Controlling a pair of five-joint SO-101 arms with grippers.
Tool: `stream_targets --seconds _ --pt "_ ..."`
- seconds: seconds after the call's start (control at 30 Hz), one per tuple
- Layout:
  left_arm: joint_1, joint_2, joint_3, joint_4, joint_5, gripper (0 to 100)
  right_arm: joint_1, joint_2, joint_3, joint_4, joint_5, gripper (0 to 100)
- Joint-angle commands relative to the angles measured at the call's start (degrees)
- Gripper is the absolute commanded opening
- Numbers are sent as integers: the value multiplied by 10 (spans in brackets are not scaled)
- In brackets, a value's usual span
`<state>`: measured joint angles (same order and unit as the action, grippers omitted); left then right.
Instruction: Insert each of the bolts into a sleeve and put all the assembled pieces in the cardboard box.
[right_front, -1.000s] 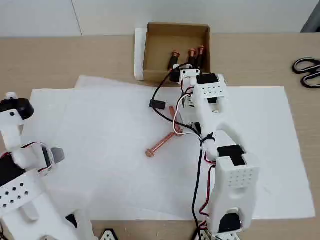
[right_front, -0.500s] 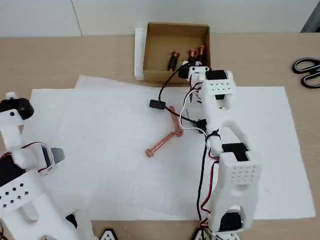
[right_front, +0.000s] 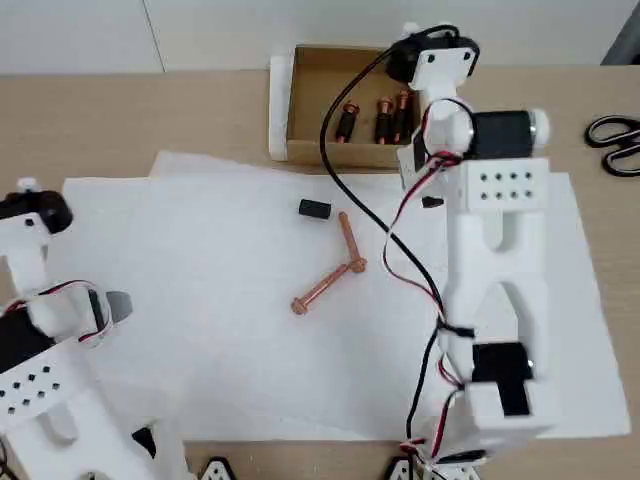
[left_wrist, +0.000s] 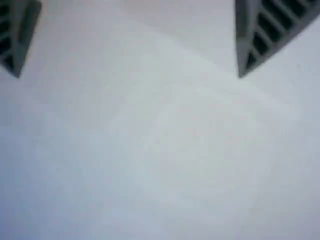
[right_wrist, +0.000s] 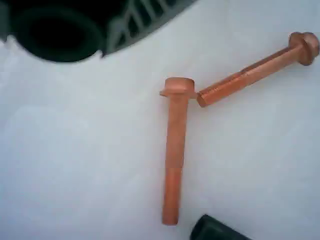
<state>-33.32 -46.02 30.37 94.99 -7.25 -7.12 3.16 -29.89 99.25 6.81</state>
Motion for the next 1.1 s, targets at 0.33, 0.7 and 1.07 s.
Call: stream_targets --seconds 0.33,0.7,1.07 --pt "242 357 -327 55 76 261 147 -244 173 7 33 3" --pt "505 533 -378 45 -11 261 182 -254 246 4 30 3" --pt "527 655 -378 -8 -11 261 181 -254 246 4 29 3"
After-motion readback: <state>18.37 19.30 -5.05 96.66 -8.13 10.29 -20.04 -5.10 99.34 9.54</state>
